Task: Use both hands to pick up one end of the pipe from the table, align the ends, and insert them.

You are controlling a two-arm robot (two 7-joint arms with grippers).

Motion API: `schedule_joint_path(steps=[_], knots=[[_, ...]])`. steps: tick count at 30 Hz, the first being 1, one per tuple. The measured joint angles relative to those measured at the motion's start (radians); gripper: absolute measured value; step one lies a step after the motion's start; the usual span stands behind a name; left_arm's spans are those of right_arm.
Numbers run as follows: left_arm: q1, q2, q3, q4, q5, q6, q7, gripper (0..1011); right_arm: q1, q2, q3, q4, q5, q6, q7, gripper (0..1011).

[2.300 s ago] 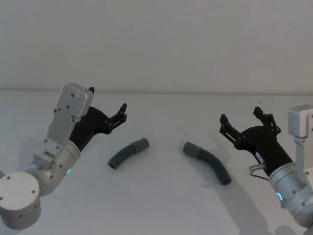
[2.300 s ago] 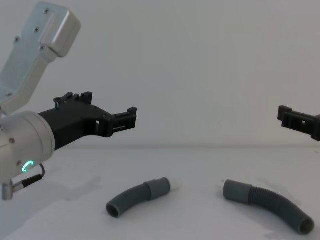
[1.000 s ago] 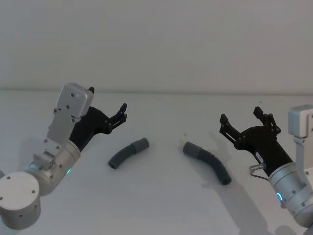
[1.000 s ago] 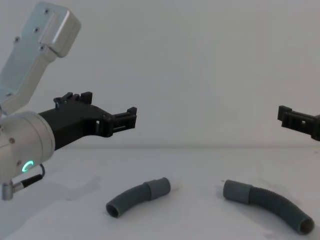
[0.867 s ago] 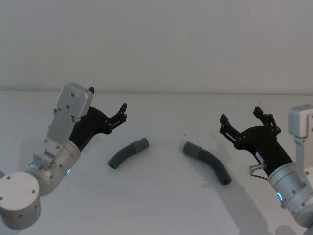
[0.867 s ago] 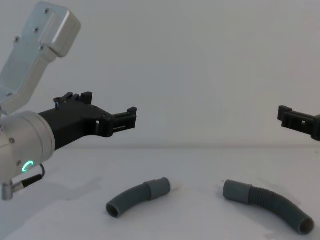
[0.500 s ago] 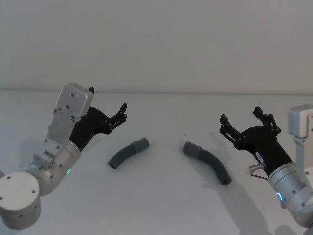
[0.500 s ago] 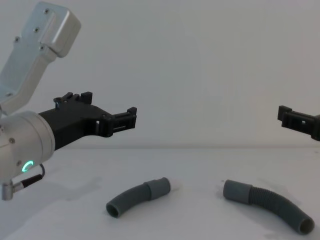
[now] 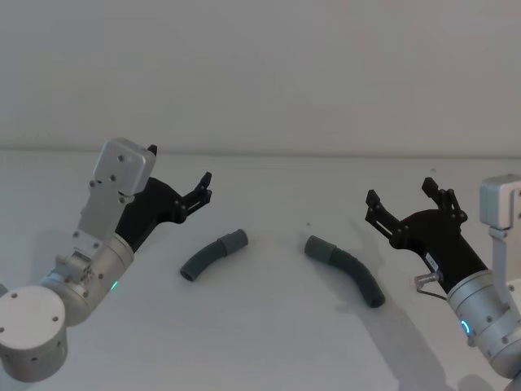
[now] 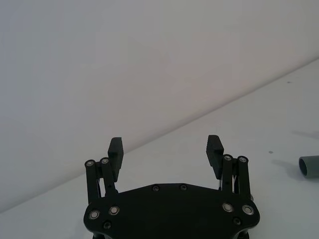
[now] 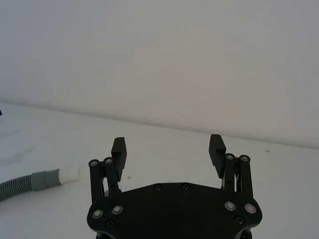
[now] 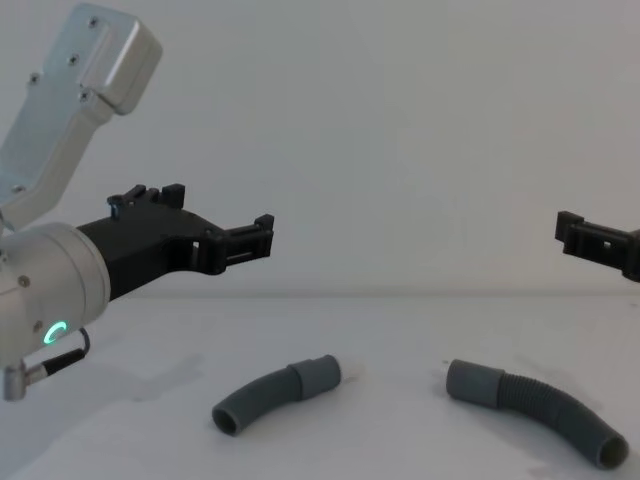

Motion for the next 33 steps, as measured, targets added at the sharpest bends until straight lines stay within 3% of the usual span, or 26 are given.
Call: schedule_joint_path(steps=[9, 26, 33], knots=[[0.005, 0.014, -0.001, -0.019, -0.009, 0.037, -0.031, 1001, 0.0, 0.0, 0.0, 0.0, 0.0, 0.0, 0.0, 1002], [-0.013, 0.087, 0.019, -0.096, -0.041, 0.189, -0.18, 1001, 0.0, 0.0, 0.0, 0.0, 0.0, 0.0, 0.0, 1002], [-0.029, 0.099, 0.026, -0.105, -0.048, 0.248, -0.217, 1001, 0.0, 0.0, 0.0, 0.0, 0.0, 0.0, 0.0, 1002]])
